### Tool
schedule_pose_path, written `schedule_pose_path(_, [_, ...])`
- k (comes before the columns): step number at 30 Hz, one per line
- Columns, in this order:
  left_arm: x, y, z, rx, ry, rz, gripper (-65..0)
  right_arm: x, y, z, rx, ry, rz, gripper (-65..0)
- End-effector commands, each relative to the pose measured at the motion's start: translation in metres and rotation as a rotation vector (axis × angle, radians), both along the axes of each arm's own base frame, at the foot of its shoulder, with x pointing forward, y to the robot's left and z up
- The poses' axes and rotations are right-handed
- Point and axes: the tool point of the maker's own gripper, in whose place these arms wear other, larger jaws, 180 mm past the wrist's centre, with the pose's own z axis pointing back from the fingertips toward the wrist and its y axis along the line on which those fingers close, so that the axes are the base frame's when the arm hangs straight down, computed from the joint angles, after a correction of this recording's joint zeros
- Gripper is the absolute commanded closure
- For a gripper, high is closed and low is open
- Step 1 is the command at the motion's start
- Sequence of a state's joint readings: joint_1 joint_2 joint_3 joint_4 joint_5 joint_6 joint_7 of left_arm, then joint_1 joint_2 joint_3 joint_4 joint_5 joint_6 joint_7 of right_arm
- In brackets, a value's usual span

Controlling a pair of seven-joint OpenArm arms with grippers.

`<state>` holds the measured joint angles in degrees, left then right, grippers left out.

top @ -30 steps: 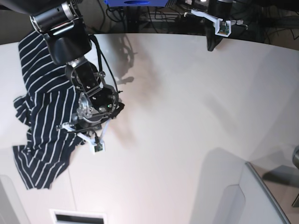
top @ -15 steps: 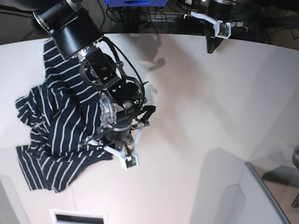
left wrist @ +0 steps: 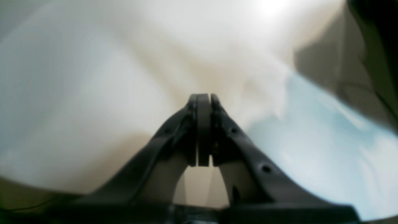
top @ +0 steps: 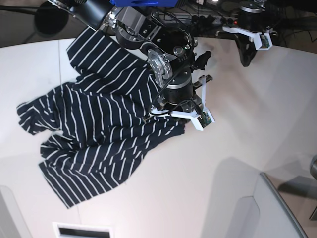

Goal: Layout the t-shirt on the table in an organized manner, then fold the t-shirt properly
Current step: 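Drag the grasped shirt with the right gripper across the table center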

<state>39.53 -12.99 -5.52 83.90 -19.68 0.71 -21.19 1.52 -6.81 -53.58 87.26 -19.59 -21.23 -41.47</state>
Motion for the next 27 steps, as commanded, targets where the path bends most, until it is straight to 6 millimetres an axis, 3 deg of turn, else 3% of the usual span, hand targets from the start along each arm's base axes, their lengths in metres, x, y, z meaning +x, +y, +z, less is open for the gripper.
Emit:
schedule_pose_path(1, [0.006, 0.0, 0.013, 0.01, -0.047, -0.023, 0.0, 0.003, 0.01, 0.01, 0.04, -0.024, 0.011, -0.8])
schedule_pose_path(4, [0.014, 0.005, 0.025, 0.027, -0.076, -0.038, 0.0, -0.015, 0.024, -0.015, 0.078, 0.087, 0.049, -0.8])
schedule_pose_path(9, [0.021, 0.004, 0.035, 0.032, -0.105, -0.054, 0.0, -0.033, 0.035, -0.039, 0.132, 0.214, 0.068, -0.8])
schedule_pose_path(17, [0.027, 0.004, 0.035, 0.032, -0.114, -0.051, 0.0, -0.041, 0.018, -0.103, 0.105, 0.46, 0.007, -1.5])
schedule_pose_path(22, [0.028, 0.005, 0.035, 0.033, -0.116, -0.052, 0.0, -0.035, 0.015, -0.082, 0.198, 0.404, 0.02, -3.9])
schedule_pose_path(27, [0.02, 0.011, 0.022, 0.04, -0.075, -0.039, 0.0, -0.037, 0.012, -0.069, 0.232, 0.379, 0.029, -23.6])
